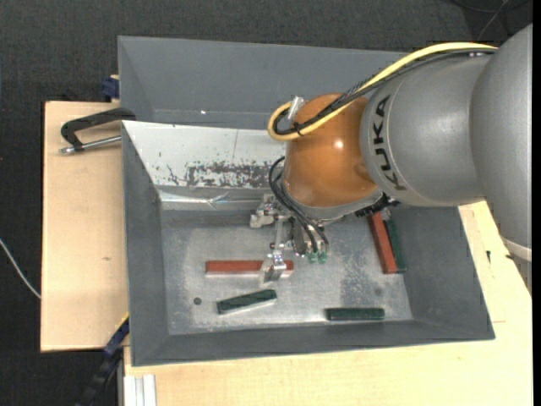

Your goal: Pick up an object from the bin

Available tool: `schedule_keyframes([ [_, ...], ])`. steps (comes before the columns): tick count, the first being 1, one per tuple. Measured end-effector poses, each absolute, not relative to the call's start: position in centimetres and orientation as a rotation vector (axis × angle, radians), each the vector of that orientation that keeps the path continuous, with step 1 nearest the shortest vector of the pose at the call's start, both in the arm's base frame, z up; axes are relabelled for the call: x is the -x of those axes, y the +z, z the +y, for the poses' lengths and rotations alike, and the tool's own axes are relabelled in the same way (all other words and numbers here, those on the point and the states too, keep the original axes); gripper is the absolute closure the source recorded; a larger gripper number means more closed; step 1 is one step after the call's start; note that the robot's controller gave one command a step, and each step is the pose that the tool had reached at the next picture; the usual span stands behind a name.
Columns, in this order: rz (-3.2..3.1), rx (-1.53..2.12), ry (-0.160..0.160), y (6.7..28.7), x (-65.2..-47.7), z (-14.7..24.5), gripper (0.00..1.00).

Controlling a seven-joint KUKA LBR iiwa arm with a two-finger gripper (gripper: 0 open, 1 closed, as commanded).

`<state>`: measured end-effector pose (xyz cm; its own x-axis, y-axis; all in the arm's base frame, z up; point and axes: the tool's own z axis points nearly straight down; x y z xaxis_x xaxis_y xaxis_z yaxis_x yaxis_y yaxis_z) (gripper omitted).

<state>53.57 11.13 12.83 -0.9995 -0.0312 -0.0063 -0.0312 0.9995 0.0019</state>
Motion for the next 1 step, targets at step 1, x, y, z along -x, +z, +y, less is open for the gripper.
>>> schedule_keyframes([
  [1, 3.137, -0.052, 0.004, 9.86, -53.65, 10.89, 1.00],
])
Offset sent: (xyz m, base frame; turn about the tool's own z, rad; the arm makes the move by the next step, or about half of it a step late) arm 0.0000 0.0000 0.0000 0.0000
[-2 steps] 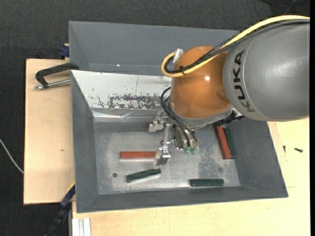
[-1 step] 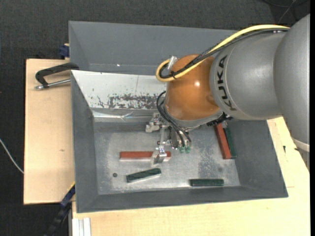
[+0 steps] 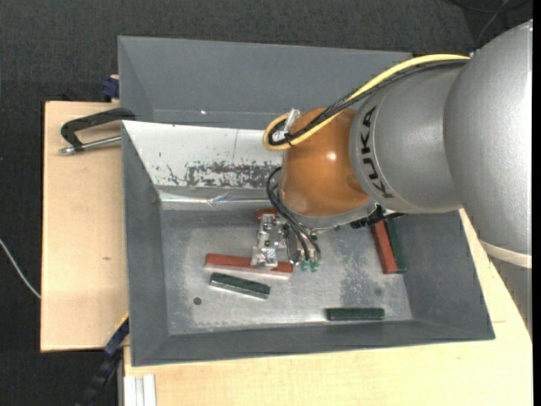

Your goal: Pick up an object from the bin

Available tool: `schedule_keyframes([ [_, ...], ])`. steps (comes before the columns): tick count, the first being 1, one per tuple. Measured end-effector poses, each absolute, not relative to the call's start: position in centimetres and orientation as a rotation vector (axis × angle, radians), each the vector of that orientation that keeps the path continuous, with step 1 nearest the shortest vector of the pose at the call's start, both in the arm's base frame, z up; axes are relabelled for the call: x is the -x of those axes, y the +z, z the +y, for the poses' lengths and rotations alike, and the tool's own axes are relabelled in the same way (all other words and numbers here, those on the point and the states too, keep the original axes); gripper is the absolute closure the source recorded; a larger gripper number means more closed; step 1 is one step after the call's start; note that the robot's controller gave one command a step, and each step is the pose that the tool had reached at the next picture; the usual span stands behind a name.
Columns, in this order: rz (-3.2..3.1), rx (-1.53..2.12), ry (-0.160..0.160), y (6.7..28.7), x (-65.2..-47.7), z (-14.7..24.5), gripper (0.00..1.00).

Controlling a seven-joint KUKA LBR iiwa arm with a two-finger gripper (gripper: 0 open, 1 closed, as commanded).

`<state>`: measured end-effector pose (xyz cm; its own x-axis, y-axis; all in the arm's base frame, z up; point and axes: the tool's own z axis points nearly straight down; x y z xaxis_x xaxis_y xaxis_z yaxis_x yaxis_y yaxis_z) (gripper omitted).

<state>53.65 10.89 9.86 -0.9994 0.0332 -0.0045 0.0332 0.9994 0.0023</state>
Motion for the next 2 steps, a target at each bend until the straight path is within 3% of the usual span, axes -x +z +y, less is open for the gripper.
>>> schedule_keyframes([
  [1, 3.137, -0.052, 0.004, 9.81, -53.62, 10.89, 0.00],
  [2, 3.138, -0.052, 0.004, 9.81, -53.61, 10.89, 1.00],
])
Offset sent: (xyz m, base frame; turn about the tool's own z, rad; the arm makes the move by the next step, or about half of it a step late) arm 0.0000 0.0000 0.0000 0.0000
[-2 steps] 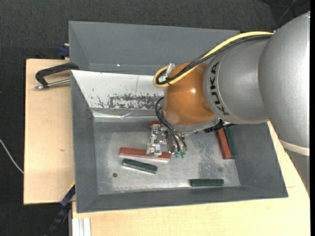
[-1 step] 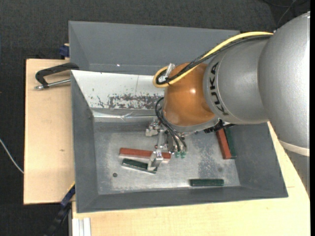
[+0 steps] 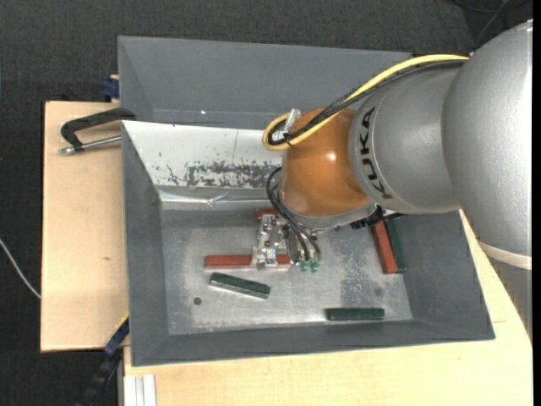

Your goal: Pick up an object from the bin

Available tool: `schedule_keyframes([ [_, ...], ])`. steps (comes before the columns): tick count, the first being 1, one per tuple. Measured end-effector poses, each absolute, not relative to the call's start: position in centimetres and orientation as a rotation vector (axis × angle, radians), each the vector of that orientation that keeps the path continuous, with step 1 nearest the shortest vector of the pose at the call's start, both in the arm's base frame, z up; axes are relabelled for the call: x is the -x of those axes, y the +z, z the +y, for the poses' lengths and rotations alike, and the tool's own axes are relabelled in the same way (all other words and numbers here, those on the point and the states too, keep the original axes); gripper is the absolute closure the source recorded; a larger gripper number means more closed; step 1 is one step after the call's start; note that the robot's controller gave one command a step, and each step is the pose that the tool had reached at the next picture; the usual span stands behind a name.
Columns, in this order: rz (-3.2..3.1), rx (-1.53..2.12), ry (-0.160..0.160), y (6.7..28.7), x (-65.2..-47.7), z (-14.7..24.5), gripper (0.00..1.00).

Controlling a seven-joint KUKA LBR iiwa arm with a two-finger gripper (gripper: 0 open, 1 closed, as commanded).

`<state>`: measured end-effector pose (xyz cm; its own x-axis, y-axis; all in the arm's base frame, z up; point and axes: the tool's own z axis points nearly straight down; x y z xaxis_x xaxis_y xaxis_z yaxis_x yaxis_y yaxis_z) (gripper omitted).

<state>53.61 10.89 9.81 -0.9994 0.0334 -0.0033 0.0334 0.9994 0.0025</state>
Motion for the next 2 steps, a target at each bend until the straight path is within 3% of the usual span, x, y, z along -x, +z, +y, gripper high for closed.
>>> schedule_keyframes([
  [1, 3.138, -0.052, 0.004, 9.81, -53.61, 10.89, 0.00],
  [2, 3.138, -0.052, 0.004, 9.81, -53.61, 10.89, 0.00],
])
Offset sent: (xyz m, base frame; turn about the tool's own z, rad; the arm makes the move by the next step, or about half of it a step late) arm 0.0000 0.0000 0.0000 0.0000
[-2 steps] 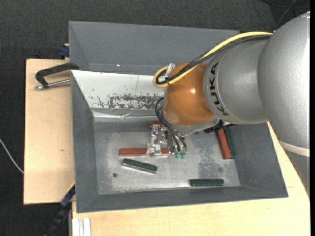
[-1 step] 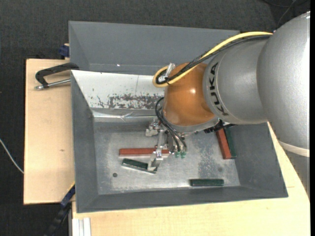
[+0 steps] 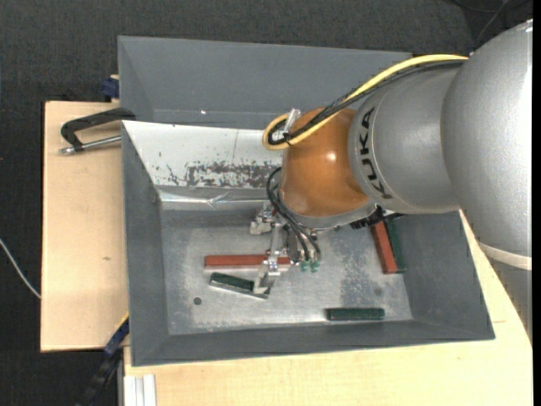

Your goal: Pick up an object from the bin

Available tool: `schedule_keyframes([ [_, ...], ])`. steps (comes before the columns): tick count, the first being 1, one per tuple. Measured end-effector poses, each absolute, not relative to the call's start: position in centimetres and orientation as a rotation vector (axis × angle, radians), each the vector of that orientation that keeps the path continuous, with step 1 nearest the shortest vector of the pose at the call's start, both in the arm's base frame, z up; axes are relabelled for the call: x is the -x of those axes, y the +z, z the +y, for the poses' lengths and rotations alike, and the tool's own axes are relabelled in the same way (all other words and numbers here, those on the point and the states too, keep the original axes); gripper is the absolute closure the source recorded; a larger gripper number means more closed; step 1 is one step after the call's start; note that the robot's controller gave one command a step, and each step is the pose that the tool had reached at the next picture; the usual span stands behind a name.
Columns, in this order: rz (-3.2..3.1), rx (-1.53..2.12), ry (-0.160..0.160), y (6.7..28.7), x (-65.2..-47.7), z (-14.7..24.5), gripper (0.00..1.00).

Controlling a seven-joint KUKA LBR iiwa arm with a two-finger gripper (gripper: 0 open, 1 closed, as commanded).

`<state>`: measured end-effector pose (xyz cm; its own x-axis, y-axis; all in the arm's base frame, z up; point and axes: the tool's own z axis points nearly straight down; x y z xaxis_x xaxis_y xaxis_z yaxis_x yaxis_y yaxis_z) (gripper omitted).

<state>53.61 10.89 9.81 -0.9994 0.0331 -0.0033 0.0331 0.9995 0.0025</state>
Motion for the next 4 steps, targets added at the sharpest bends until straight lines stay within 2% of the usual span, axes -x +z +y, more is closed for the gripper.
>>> schedule_keyframes([
  [1, 3.136, 0.121, 0.004, 9.4, -52.9, 10.1, 0.00],
  [2, 3.123, 0.311, 0.001, 7.7, -50.1, 14.9, 1.00],
  [4, 3.111, 0.435, 0.002, 7.7, -50.4, 14.9, 1.00],
])
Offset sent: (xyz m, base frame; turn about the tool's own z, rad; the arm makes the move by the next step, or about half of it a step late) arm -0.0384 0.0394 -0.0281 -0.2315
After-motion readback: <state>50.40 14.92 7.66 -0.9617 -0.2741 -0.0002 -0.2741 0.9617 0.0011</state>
